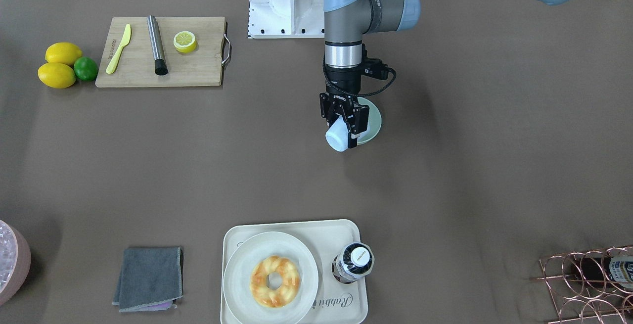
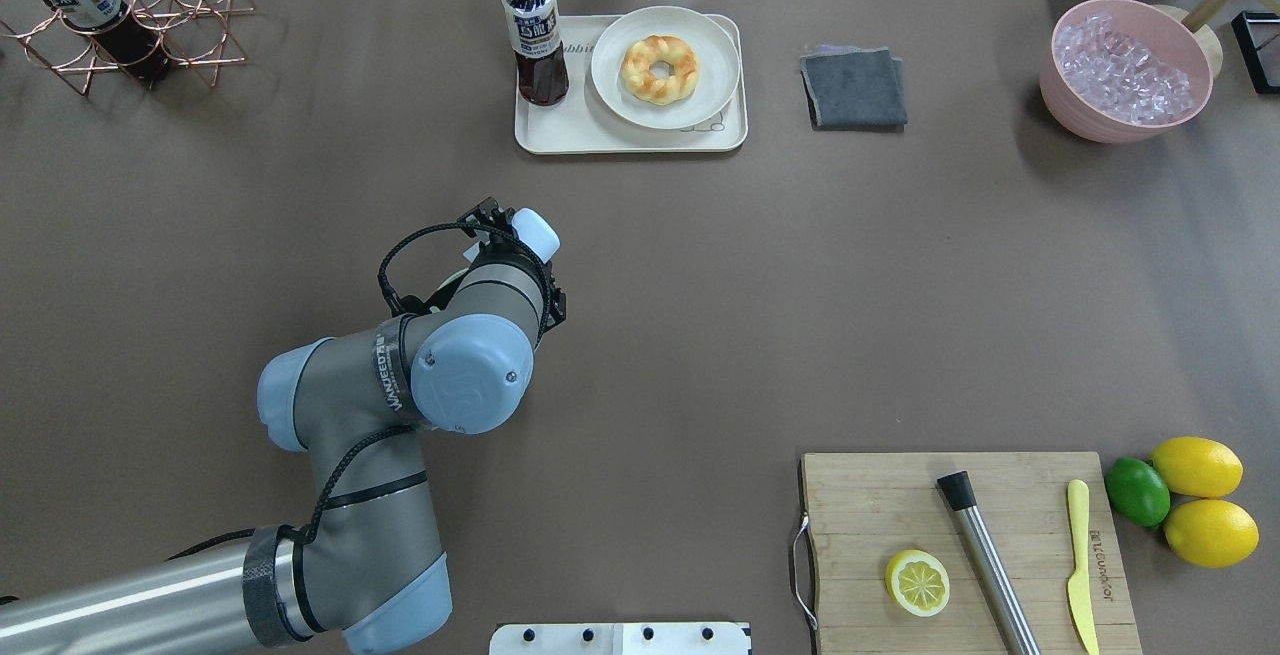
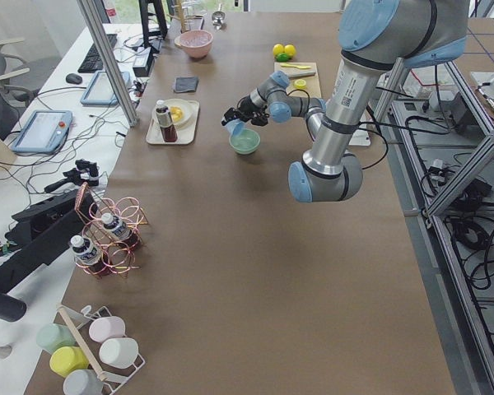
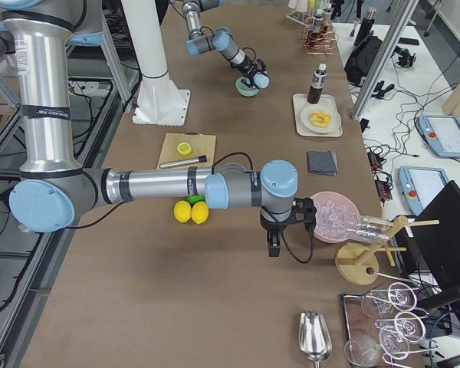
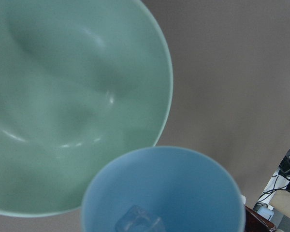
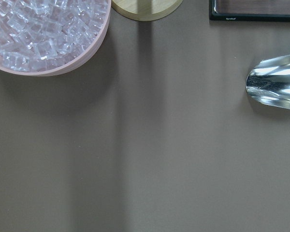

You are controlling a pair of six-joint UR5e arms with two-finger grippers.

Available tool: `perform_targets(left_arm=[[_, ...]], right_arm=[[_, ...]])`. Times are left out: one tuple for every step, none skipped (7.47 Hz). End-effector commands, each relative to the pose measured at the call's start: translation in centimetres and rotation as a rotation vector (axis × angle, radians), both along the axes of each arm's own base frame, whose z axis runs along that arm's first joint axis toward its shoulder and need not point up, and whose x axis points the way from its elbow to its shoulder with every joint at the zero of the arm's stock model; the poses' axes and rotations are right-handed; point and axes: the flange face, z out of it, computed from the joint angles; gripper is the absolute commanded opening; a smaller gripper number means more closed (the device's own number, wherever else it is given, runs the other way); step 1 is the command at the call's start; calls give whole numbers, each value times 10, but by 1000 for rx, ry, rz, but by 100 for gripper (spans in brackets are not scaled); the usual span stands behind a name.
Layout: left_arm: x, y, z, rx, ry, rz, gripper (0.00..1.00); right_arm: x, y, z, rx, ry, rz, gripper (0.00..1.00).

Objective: Pour ice into bowl

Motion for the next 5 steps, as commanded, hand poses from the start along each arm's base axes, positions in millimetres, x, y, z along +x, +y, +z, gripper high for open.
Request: perform_targets(left_arm=[[2, 8, 6, 10, 36, -34, 53], [2, 9, 5, 20, 45, -60, 53], [2, 11, 3, 36, 63, -81, 53], [1, 10, 2, 34, 79, -93, 53], [1, 10, 4, 29, 82, -97, 53]], right_arm=[[1, 1, -2, 0, 0, 1, 99], [1, 1, -1, -2, 0, 1, 99], [1, 1, -1, -3, 0, 1, 99], [1, 1, 1, -6, 0, 1, 99], [1, 0, 2, -8, 0, 1, 99]])
